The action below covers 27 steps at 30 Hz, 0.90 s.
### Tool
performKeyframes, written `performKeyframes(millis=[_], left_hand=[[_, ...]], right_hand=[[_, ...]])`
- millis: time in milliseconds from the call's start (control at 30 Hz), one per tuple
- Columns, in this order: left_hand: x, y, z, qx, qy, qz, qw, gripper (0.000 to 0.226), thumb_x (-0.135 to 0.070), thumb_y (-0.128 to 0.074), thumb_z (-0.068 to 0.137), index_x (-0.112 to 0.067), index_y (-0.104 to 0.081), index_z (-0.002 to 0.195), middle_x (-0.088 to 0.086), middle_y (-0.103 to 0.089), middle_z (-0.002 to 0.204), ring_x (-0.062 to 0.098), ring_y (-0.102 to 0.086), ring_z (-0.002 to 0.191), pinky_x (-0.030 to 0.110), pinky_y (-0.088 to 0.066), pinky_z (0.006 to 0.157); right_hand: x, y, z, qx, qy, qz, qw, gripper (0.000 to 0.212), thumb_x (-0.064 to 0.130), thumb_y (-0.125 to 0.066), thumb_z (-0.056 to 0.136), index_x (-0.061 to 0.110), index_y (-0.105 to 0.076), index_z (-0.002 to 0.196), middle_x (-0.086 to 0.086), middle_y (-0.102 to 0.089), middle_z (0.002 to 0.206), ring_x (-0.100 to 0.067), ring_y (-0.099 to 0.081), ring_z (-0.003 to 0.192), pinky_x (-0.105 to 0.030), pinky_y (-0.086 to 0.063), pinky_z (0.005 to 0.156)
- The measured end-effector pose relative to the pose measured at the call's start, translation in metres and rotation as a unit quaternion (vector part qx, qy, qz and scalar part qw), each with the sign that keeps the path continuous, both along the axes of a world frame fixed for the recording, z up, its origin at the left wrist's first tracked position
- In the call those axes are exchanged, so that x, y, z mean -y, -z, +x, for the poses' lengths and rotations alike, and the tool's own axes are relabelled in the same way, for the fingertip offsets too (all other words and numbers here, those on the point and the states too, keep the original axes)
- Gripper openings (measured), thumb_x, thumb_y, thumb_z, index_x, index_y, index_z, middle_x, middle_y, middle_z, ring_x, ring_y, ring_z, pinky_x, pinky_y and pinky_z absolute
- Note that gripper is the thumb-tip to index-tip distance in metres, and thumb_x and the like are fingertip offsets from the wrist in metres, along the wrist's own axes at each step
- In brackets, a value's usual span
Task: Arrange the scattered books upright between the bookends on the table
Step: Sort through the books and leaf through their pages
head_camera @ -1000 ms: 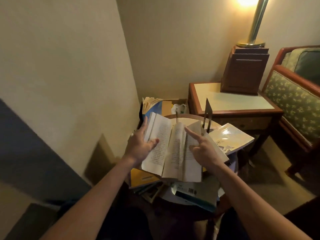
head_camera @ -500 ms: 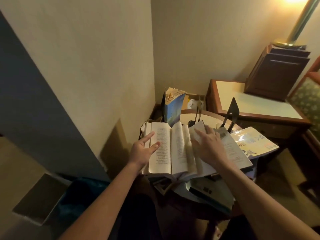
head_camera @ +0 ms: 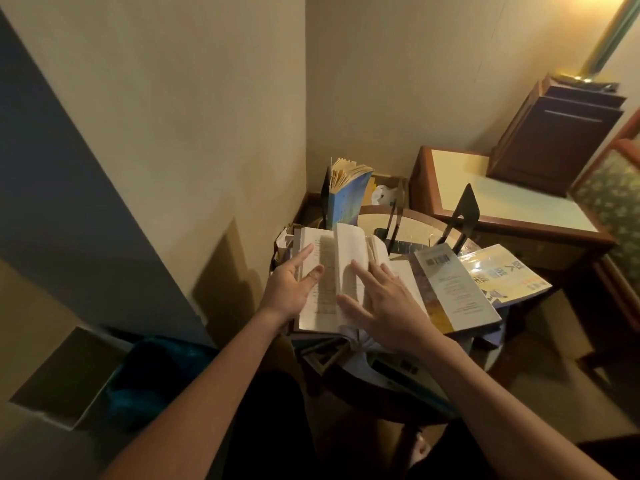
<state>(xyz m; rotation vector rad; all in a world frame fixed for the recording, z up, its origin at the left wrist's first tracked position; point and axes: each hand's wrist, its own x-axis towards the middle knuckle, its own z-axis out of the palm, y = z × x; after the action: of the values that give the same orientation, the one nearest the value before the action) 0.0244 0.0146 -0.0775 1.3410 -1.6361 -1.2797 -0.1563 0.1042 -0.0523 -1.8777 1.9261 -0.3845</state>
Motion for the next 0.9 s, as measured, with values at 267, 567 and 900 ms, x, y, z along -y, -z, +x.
performKeyframes(millis=[267,567,900], left_hand=[[-0.001,0.001,0.001,0.052,0.011,-0.028,0.998,0.060,-0.026,-0.066,0.097,-0.031,-0.042,0.152,0.002,-0.050,0.148,0.009,-0.049,0.117,0.012,-0.052,0.075],[-0.005,0.006,0.011,0.043,-0.010,0.011,0.999,0.059,-0.024,-0.066,0.096,-0.031,-0.043,0.150,0.005,-0.039,0.158,0.030,-0.037,0.144,0.044,-0.047,0.105],[-0.004,0.007,0.007,0.046,-0.012,-0.005,0.999,0.060,-0.027,-0.068,0.095,-0.032,-0.045,0.150,0.004,-0.049,0.150,0.026,-0.047,0.137,0.039,-0.051,0.102]], right_hand=[[-0.008,0.009,-0.013,0.138,0.075,0.017,0.987,0.091,0.049,-0.065,0.090,0.038,-0.007,0.159,0.004,-0.020,0.165,-0.027,-0.034,0.145,-0.053,-0.046,0.108],[-0.005,-0.003,-0.014,0.321,0.112,-0.007,0.940,0.069,0.041,-0.043,0.089,0.041,-0.027,0.156,0.003,-0.060,0.122,-0.019,-0.062,0.106,-0.050,-0.058,0.088],[0.005,0.012,-0.007,0.013,0.078,0.055,0.995,0.115,0.068,-0.067,0.071,0.035,0.004,0.154,-0.004,-0.028,0.157,-0.032,-0.034,0.140,-0.062,-0.036,0.111]])
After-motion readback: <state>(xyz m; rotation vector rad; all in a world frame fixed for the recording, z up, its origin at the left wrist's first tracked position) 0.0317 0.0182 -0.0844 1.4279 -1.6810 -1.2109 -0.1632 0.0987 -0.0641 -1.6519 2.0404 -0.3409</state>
